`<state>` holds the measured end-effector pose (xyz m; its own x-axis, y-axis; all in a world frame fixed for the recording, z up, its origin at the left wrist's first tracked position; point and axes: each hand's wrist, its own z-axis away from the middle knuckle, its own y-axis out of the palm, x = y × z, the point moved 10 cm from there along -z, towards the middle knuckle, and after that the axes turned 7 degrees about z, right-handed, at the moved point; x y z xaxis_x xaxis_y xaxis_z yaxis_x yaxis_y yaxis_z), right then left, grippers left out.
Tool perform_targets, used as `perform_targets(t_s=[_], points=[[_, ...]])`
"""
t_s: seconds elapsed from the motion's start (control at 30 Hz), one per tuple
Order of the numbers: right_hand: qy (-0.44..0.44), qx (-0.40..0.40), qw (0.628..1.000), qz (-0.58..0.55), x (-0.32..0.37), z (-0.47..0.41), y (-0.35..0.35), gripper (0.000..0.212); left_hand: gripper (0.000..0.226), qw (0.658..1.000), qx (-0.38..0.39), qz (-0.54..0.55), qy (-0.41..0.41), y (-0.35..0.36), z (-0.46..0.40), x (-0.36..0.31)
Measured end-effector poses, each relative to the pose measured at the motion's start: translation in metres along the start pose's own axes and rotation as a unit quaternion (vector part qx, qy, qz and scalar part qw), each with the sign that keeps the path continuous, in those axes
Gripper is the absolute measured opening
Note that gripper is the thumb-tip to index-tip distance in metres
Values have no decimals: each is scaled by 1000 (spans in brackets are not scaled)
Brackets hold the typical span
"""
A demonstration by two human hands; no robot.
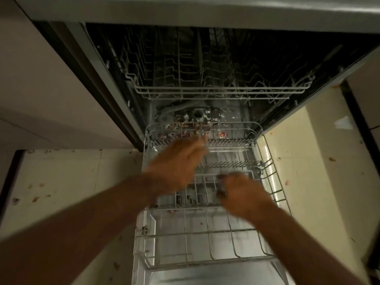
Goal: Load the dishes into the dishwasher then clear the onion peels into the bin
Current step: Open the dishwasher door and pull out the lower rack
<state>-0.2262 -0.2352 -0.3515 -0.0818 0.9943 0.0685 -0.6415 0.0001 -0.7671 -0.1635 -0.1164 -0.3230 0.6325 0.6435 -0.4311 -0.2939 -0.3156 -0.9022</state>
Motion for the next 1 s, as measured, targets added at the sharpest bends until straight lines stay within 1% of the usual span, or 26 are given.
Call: perform_targets(t_s=[0.03, 0.07, 0.1, 0.13, 0.17, 0.2, 0.23, 0.27, 0.3, 0.33, 0.4, 0.47, 0.53, 0.63, 0.73, 0.83, 0.9, 1.0], points=[[12, -101, 995, -7, -6, -16, -48, 36, 70, 998, -46, -31, -17, -32, -18, 15], [17, -206, 978, -17, -11, -24, -98, 43, 81, 994, -84, -64, -39, -61, -36, 29], [18, -302, 953, -16, -15, -29, -143, 52, 91, 987, -112, -92, -69, -84, -50, 42], [21, -366, 930, 3, -18, -34, -179, 60, 98, 980, -128, -107, -106, -101, -62, 56], [23, -386, 922, 33, -21, -43, -204, 65, 102, 976, -122, -106, -149, -108, -70, 73], [27, -365, 929, 58, -25, -58, -216, 68, 102, 972, -94, -101, -190, -107, -77, 87], [33, -318, 945, 76, -30, -76, -217, 71, 98, 969, -52, -104, -220, -101, -80, 98], [41, -261, 960, 90, -33, -90, -209, 74, 93, 966, -13, -112, -234, -93, -80, 105], [51, -218, 969, 103, -35, -98, -196, 78, 89, 964, 6, -122, -235, -89, -79, 106], [66, -203, 970, 113, -37, -101, -185, 82, 85, 964, 12, -134, -231, -88, -76, 105], [87, -226, 963, 118, -38, -92, -170, 84, 81, 961, 14, -156, -226, -85, -66, 96], [102, -259, 954, 109, -36, -77, -155, 81, 79, 959, 15, -172, -226, -78, -52, 84], [109, -283, 948, 98, -32, -60, -136, 73, 73, 957, 13, -179, -226, -68, -33, 73], [114, -308, 941, 78, -23, -31, -105, 57, 68, 964, 3, -160, -214, -50, 2, 53], [116, -307, 943, 49, -21, 3, -76, 41, 52, 971, -18, -120, -207, -38, 39, 25], [115, -287, 951, 24, -22, 34, -45, 41, 36, 971, -31, -79, -223, -25, 72, -1], [118, -272, 955, 17, -24, 50, -28, 42, 34, 971, -22, -57, -232, -14, 89, -15], [114, -254, 960, 14, -25, 63, -18, 41, 39, 968, -8, -52, -246, -6, 101, -27]])
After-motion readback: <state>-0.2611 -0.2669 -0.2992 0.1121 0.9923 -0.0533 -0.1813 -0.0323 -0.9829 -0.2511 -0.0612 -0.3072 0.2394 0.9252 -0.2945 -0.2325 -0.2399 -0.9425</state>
